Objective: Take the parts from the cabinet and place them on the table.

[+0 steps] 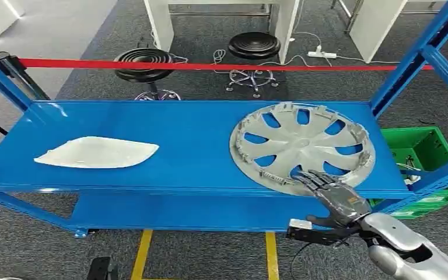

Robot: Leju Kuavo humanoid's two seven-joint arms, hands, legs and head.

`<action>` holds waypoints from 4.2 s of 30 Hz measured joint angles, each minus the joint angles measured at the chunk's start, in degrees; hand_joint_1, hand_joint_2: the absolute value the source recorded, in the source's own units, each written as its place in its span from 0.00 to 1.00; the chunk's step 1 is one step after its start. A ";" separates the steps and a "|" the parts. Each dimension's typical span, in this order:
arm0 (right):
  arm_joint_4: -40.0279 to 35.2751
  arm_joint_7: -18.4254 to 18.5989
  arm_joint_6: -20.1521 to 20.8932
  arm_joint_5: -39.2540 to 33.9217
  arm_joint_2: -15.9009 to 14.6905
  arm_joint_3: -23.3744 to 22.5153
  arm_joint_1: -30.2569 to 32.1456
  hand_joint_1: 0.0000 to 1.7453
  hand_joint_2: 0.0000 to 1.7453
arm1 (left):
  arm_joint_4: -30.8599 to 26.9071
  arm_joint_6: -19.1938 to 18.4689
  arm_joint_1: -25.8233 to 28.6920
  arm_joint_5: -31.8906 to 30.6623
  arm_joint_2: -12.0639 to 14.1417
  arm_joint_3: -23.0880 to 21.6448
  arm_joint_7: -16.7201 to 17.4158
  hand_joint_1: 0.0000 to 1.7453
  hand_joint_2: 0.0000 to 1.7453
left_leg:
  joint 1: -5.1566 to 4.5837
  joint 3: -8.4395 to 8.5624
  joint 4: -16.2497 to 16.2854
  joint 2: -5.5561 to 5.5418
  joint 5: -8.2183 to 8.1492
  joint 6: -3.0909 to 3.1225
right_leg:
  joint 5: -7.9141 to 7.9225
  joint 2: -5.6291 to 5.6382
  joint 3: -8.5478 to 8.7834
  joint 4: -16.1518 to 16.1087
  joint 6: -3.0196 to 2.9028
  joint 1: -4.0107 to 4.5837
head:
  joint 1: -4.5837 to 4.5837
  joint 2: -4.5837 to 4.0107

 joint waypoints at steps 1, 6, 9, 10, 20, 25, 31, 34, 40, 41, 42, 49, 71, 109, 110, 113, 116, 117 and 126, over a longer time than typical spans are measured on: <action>-0.58 0.00 0.02 0.00 -0.24 -0.04 0.33 0.00 1.00 | 0.00 0.00 -0.02 0.00 0.00 -0.02 0.00 0.00 0.00 | 0.00 0.00 0.00 0.00 0.00 0.00 | 0.00 0.00 0.00 0.00 0.00 0.00 | 0.00 0.00; -2.48 0.00 0.09 0.50 -0.50 -0.09 0.91 0.00 1.00 | 0.00 -0.02 -0.05 -0.09 -0.02 0.00 0.00 0.00 0.00 | 0.00 0.00 0.00 0.01 0.01 0.00 | 0.00 0.01 0.00 0.00 0.00 0.00 | 0.00 0.00; -2.78 -0.04 0.55 0.92 -0.48 0.07 0.63 0.00 1.00 | 0.00 -0.11 -0.02 0.11 -0.02 0.04 -0.20 0.00 0.00 | 0.01 -0.02 0.00 0.01 0.01 -0.01 | 0.00 0.00 0.02 0.00 0.00 0.00 | 0.00 0.00; -2.78 -0.29 0.81 0.98 -0.42 0.18 0.36 0.00 1.00 | 0.00 -0.15 0.00 0.35 -0.02 0.13 -0.42 0.00 0.00 | 0.01 -0.13 0.00 0.01 0.01 0.00 | 0.00 0.00 0.04 0.01 0.00 0.00 | -0.02 0.00; 0.54 -1.90 2.99 0.37 2.78 2.45 -5.54 0.00 1.00 | 0.00 0.00 1.16 0.59 0.04 0.94 -0.55 0.00 0.00 | 0.01 -0.05 0.00 0.02 0.05 0.00 | 0.01 -0.02 0.01 0.01 0.00 0.00 | 0.00 0.00; 1.79 -1.92 2.86 -0.18 3.52 3.30 -6.69 0.00 1.00 | 0.02 -0.17 1.24 0.44 0.07 0.96 -0.85 0.00 0.00 | 0.01 -0.05 0.00 0.01 0.05 0.00 | 0.01 -0.03 0.01 0.01 0.00 0.00 | 0.00 0.00; 2.79 -1.92 2.49 -0.33 3.74 4.00 -6.77 0.00 1.00 | 0.02 -0.81 1.24 0.72 0.13 1.16 -2.03 0.00 0.00 | 0.01 -0.06 0.00 0.01 0.05 0.00 | 0.01 -0.03 0.01 0.01 0.00 0.00 | 0.00 0.00; 3.16 -1.92 2.29 -0.39 3.80 4.00 -6.77 0.00 1.00 | 0.02 -0.83 1.24 0.77 0.11 1.25 -2.05 0.00 0.00 | 0.01 -0.06 0.00 0.01 0.05 0.00 | 0.01 -0.03 0.01 0.01 0.00 0.00 | 0.00 0.00; 3.60 -1.77 1.55 -0.42 3.87 4.02 -6.77 0.00 1.00 | 0.02 -0.83 1.24 0.59 0.11 1.64 -2.05 0.00 0.00 | 0.01 -0.05 0.00 0.01 0.05 0.00 | 0.01 -0.03 0.00 0.01 0.00 0.00 | 0.00 0.00; 3.60 -1.59 1.16 -0.42 3.87 3.98 -6.69 0.00 1.00 | 0.02 -0.79 1.24 0.41 0.11 1.64 -2.03 0.00 0.00 | 0.01 -0.04 0.00 0.01 0.05 0.00 | 0.01 -0.02 -0.01 0.01 0.00 0.00 | 0.00 0.00; 3.58 -1.24 0.61 -0.39 3.85 3.89 -6.44 0.00 1.00 | 0.02 -0.74 1.24 -0.02 0.11 1.64 -1.99 0.00 0.00 | 0.01 -0.02 0.01 0.01 0.05 0.00 | 0.01 -0.02 -0.01 0.00 0.00 0.01 | -0.02 0.00; 0.87 0.11 -1.07 0.04 2.53 1.48 -1.61 0.00 1.00 | 0.02 -0.66 1.14 -1.16 0.09 1.64 -1.68 0.00 0.00 | 0.00 -0.06 0.01 0.01 0.02 0.00 | 0.01 0.00 -0.03 0.00 0.01 0.01 | 0.00 0.00; -1.84 0.68 -0.90 0.52 1.33 -1.20 1.30 0.00 1.00 | 0.02 -0.68 0.86 -1.97 -0.37 1.64 -1.40 0.00 0.00 | 0.00 -0.05 0.01 0.02 0.03 0.00 | 0.01 0.00 -0.03 -0.01 0.01 0.01 | 0.00 0.00; -0.81 1.60 1.53 1.40 1.38 -2.89 -1.47 0.00 1.00 | 0.02 0.96 0.21 -8.28 0.44 -0.87 -1.95 0.00 0.00 | 0.00 -0.07 0.01 0.02 0.03 0.01 | 0.02 -0.01 -0.02 -0.01 0.01 0.00 | -0.02 0.00; -0.71 1.60 1.72 1.33 1.38 -2.93 -1.74 0.00 1.00 | 0.02 0.94 0.20 -8.33 0.44 -0.92 -1.95 0.00 0.00 | 0.00 -0.06 0.01 0.02 0.04 0.01 | 0.02 -0.01 -0.02 -0.01 0.02 0.00 | 0.00 0.00; -0.31 1.60 2.19 0.87 1.38 -2.99 -2.42 0.00 1.00 | 0.02 0.92 0.20 -8.33 0.44 -0.94 -1.95 0.00 0.00 | 0.00 -0.05 0.01 0.02 0.04 0.00 | 0.02 -0.01 -0.02 -0.01 0.02 0.00 | 0.00 0.00; 0.13 1.60 2.49 0.55 1.38 -2.97 -2.76 0.00 1.00 | 0.02 0.85 0.21 -8.33 0.44 -0.94 -1.95 0.00 0.00 | 0.00 -0.06 0.01 0.02 0.04 0.00 | 0.02 -0.02 -0.02 -0.01 0.02 0.00 | 0.00 0.00; 0.30 1.60 2.51 0.48 1.38 -2.97 -2.80 0.00 1.00 | 0.02 0.85 0.21 -8.35 0.44 -0.94 -1.95 0.00 0.00 | 0.00 -0.06 0.01 0.02 0.04 0.00 | 0.02 -0.01 -0.02 -0.01 0.02 0.00 | 0.00 0.00; 1.74 1.64 2.56 0.00 1.38 -2.99 -3.02 0.00 1.00 | 0.02 0.79 0.21 -8.39 0.46 -0.94 -1.95 0.00 0.00 | 0.00 -0.07 0.01 0.02 0.04 0.00 | 0.02 -0.02 -0.02 -0.01 0.02 0.00 | 0.00 0.00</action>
